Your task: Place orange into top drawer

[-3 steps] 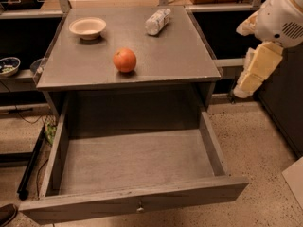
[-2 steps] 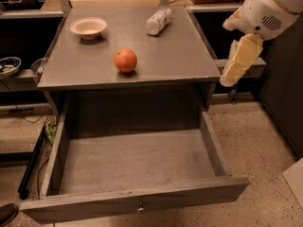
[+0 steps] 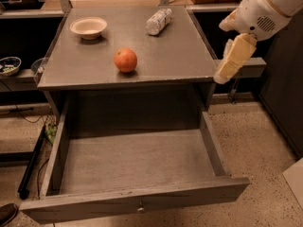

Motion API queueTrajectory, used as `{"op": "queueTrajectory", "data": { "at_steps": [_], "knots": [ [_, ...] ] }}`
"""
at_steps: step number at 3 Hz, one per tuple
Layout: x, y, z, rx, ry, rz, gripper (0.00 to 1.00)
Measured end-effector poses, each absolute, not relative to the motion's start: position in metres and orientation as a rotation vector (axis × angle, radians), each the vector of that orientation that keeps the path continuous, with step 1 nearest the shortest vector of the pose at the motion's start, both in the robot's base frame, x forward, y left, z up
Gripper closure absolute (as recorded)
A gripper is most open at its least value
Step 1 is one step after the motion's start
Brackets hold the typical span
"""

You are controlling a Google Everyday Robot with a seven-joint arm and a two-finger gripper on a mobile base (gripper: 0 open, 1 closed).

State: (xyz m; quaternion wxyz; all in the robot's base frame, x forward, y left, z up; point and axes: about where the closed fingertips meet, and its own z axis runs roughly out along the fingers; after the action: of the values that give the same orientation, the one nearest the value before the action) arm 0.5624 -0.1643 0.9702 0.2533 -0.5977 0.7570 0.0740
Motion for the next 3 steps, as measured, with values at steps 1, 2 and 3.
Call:
{"op": "queueTrajectory", "data": {
  "at_steps": [1, 2, 3],
  "knots": [
    [0.580, -0.153, 0.965, -1.592, 2.037, 0.256, 0.00],
    [0.614, -0.136, 0.956, -1.571, 2.003, 0.327, 0.00],
    [0.614, -0.136, 0.956, -1.571, 2.003, 0.327, 0.00]
  ]
}}
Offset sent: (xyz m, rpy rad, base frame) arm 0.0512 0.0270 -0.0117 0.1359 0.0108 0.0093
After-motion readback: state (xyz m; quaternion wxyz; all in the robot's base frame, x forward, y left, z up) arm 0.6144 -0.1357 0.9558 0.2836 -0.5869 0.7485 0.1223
